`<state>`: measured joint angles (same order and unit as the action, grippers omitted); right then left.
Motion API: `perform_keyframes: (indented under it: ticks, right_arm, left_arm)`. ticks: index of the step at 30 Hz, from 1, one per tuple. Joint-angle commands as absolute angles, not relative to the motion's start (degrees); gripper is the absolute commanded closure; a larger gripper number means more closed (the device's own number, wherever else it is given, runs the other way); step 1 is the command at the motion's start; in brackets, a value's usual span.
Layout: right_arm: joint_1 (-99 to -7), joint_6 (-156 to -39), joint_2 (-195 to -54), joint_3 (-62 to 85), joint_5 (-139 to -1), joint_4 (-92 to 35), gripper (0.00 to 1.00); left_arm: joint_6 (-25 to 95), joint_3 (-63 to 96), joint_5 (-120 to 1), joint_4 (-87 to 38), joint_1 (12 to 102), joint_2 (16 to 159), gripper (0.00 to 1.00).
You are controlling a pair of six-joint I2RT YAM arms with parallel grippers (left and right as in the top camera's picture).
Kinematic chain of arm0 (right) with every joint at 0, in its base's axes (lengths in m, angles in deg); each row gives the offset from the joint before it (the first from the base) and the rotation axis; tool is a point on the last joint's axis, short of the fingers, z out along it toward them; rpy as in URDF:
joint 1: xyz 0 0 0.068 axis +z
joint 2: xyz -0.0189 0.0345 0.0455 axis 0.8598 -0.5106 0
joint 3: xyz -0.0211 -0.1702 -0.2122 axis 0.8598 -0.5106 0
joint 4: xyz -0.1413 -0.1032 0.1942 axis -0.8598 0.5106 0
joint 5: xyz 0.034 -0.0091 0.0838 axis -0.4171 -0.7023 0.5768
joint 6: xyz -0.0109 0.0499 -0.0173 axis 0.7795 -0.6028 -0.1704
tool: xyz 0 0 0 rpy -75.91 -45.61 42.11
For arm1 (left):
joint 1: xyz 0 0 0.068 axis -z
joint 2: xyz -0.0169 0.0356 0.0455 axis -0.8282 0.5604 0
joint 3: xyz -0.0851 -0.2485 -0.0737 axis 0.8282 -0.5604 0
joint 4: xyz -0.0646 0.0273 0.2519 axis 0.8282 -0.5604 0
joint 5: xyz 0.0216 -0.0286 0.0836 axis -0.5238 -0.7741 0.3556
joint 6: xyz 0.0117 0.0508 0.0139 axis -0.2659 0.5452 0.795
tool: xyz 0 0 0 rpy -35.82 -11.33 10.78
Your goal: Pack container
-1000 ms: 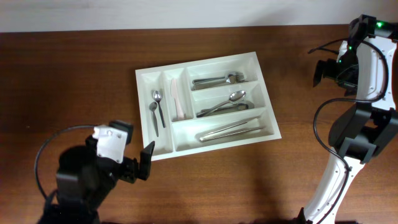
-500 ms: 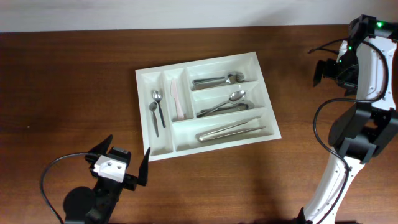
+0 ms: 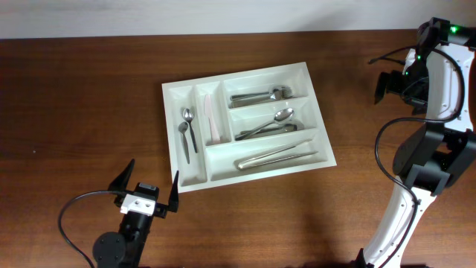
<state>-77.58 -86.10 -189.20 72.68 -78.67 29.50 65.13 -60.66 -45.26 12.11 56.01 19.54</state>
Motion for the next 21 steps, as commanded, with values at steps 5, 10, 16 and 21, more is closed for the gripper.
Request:
perform_keyframes:
  ticks: [5, 10, 16, 21]
  right_arm:
    - [-77.32, -85.71, -188.92, 72.47, -78.39, 29.43, 0.01]
    - [-77.32, -85.71, -188.92, 72.47, -78.39, 29.43, 0.02]
    - [-77.32, -85.71, -188.92, 72.47, -78.39, 29.43, 0.01]
    - [-77.32, -85.71, -188.92, 72.47, -78.39, 29.43, 0.01]
  left_arm:
    - [64.78, -62.65, -44.96, 7.89, 53.22, 16.48, 0.01]
    - [64.78, -62.65, -43.71, 6.47, 53.19, 16.48, 0.01]
    - [64.76, -62.65, -43.49, 6.47, 55.64, 16.48, 0.01]
    - [64.76, -62.65, -43.51, 6.62, 57.15, 16.48, 0.01]
